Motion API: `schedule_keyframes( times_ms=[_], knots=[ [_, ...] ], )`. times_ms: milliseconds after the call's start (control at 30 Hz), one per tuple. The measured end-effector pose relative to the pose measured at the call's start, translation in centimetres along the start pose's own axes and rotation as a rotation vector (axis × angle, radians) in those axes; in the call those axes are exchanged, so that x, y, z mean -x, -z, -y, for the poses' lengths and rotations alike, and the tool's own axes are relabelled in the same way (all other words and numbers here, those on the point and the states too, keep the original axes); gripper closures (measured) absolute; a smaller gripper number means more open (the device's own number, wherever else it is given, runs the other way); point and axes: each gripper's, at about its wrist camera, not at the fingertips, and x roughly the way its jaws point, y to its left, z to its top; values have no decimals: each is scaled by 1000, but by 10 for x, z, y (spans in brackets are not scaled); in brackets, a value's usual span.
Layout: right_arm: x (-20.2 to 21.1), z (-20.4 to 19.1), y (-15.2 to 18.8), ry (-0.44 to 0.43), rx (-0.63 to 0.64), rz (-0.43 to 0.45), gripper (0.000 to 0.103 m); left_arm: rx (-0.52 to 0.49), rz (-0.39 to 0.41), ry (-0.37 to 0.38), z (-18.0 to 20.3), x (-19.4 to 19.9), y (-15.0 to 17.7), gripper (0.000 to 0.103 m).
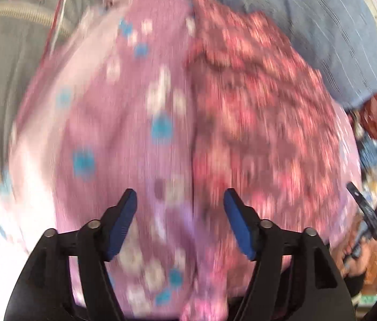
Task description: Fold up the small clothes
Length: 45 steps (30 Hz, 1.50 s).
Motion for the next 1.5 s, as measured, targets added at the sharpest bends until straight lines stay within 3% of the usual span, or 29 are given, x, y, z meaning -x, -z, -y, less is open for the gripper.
schedule_keyframes(
  times_ms=[133,267,367,533,800,833,900,933,1000,1033,1167,1233,1367,1500],
  knots=[
    [23,24,50,-7,-7,-27,59,-70,-57,65,9,-8,57,34],
    [27,42,96,-136,-110,-93,59,-179,-38,11,27,-16,85,30],
    [22,37,126,-193,-90,-170,59,-211,-34,-3,35,-15,90,30],
    [19,26,143,-193,-29,-199,55,-251,-66,36,30,-6,105,30],
    [18,31,138,-203,-50,-190,55,-478,-35,-82,51,-18,132,30],
    [17,29,139,-202,-50,-187,55,-466,-30,-79,53,-23,131,32],
    [18,28,140,-194,-35,-181,56,-445,-20,-52,53,-24,128,67],
    [19,26,140,-181,-18,-175,62,-427,-36,-24,53,-26,126,96],
    [20,22,141,-164,2,-163,80,-375,-62,-1,51,-31,121,98],
    [23,21,141,-172,9,-151,97,-363,-63,-4,50,-30,120,98],
    [52,18,132,-292,4,-33,98,-371,9,18,53,-3,122,98],
    [59,18,125,-309,-5,-3,98,-377,2,26,56,-5,121,98],
    [34,24,123,-257,-37,-79,93,-322,-65,-6,56,-31,118,98],
    [30,26,126,-273,-53,-71,98,-254,-43,91,47,-19,115,98]
  ],
)
